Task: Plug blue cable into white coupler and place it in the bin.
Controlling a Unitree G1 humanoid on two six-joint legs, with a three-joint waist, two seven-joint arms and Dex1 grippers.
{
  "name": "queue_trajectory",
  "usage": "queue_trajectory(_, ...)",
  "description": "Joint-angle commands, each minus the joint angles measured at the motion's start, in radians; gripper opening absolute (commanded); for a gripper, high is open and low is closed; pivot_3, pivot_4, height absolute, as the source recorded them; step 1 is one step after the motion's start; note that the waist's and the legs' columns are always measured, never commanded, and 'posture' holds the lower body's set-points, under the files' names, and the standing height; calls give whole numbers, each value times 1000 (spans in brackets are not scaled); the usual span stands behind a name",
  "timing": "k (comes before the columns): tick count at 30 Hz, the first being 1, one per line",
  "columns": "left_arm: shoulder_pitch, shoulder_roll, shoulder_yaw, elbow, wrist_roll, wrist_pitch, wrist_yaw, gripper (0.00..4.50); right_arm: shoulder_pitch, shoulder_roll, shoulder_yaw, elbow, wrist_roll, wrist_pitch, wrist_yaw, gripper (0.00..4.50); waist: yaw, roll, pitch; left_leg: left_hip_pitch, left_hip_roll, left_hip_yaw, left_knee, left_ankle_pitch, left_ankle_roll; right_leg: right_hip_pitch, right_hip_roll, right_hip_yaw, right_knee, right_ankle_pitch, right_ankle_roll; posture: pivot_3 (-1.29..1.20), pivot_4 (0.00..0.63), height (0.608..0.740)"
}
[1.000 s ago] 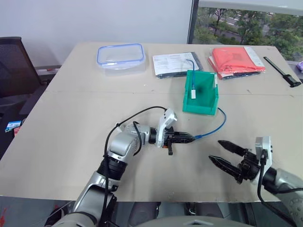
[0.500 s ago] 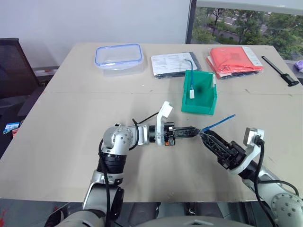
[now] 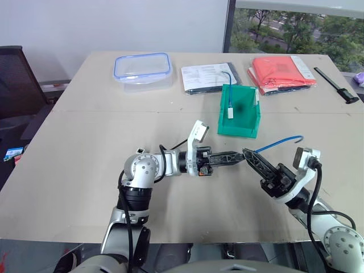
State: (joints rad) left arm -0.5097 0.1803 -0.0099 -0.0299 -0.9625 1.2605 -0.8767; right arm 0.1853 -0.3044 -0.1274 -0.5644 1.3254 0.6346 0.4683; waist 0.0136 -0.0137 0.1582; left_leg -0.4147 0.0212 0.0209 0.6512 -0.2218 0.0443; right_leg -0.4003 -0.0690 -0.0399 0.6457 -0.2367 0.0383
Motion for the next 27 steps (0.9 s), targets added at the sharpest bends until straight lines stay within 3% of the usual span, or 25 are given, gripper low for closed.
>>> queue_trajectory(1,7,11,-20,-33,5,4,27,0,-15,1,-22,-31,29,-21,-4,26,0,0,0,0,0,0,0,0,0,0,0,0,0,0,0,0,150,737)
queue_trajectory(16,56,75,-108,-104,50,-174,-63,0,-25,21,-57,12,258,-5,-72,24,0,0,0,0,0,0,0,0,0,0,0,3,0,-2,-4,0,150,737)
queue_trajectory(18,58,82,-113,-104,48,-188,-67,1058,-27,26,-58,18,279,-5,-76,24,0,0,0,0,0,0,0,0,0,0,0,3,0,-2,-4,0,150,737)
queue_trajectory(25,64,89,-114,-102,51,-216,-73,4148,-31,23,-78,39,413,7,-96,24,0,0,0,0,0,0,0,0,0,0,0,3,0,-2,-4,0,150,737)
queue_trajectory(26,64,90,-114,-101,51,-218,-74,4452,-30,15,-75,37,400,12,-86,24,0,0,0,0,0,0,0,0,0,0,0,3,0,-2,-4,0,150,737)
queue_trajectory(27,64,91,-115,-102,52,-221,-76,4452,-29,11,-73,35,389,13,-81,24,0,0,0,-1,0,0,0,0,0,-1,0,3,0,-2,-4,0,150,737)
